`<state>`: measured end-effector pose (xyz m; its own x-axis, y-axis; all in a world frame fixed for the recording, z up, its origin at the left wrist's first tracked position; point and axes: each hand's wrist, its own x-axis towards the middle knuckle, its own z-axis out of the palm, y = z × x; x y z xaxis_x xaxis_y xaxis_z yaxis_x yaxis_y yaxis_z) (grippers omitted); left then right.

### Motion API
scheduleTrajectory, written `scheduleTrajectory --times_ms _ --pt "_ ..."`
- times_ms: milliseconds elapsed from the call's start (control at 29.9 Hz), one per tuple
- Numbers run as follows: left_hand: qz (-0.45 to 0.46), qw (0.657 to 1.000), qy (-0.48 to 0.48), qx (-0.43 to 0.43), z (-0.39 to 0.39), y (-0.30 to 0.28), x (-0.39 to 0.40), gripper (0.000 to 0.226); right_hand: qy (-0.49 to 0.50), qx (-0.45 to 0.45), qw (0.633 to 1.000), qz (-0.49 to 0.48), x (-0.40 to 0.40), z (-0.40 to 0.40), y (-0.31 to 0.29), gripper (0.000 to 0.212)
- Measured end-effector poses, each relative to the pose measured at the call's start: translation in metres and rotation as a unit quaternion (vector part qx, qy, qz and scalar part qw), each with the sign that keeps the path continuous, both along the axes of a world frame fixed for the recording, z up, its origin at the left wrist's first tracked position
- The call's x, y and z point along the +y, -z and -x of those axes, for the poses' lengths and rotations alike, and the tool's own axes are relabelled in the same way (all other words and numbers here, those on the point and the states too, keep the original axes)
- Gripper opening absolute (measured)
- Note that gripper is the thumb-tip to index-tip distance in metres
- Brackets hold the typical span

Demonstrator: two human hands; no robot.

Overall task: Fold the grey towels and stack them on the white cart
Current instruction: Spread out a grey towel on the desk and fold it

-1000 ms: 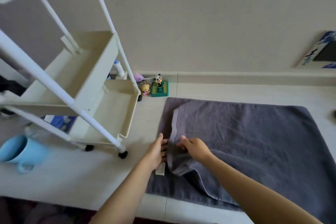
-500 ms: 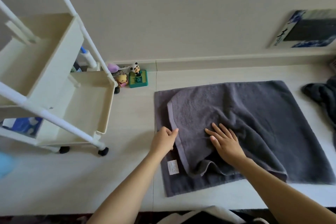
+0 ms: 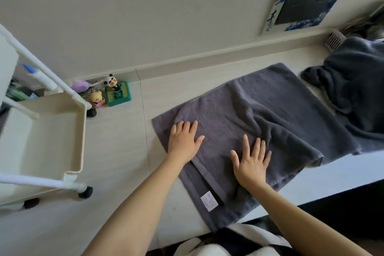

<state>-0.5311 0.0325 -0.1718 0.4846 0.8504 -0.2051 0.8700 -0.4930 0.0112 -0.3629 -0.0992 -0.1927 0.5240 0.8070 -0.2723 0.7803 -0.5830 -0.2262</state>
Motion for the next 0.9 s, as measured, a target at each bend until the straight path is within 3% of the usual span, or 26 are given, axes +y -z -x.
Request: scheduleTrajectory --times_ms 100,301,434,568,634,735,835,902 --pt "-0.064 0.998 0.011 0.016 -0.001 -0.003 -0.006 0.062 -0.033 -0.007 0.999 0.008 0.005 -0.016 0.001 0.072" --pt "-0.067 0.996 -0.045 0.050 0.013 -0.012 -0.015 0.056 -0.199 -0.023 0.979 0.036 0.042 -0.048 -0.006 0.081" --pt "-0.106 0.990 -0.083 0.039 0.025 -0.017 -0.032 0.046 -0.290 -0.049 0.953 0.071 0.076 -0.053 -0.013 0.058" --pt "-0.046 0.993 -0.101 0.032 0.017 -0.016 -0.047 0.041 -0.341 -0.090 0.932 0.088 0.096 -0.046 -0.018 0.054" --pt "-0.081 0.992 -0.093 0.028 0.012 -0.016 -0.049 0.036 -0.346 -0.104 0.928 0.091 0.091 -0.049 -0.016 0.055" --pt "-0.037 0.994 -0.105 0.006 0.009 -0.013 -0.054 0.038 -0.312 -0.118 0.938 0.089 0.067 -0.064 -0.013 0.062" --pt "-0.027 0.988 -0.129 -0.080 0.012 -0.008 -0.056 0.027 -0.253 -0.115 0.955 0.100 0.047 -0.071 -0.015 0.059" --pt "-0.029 0.977 -0.148 -0.150 0.013 -0.003 -0.062 0.011 -0.199 -0.100 0.973 0.052 0.031 -0.068 -0.020 0.057"
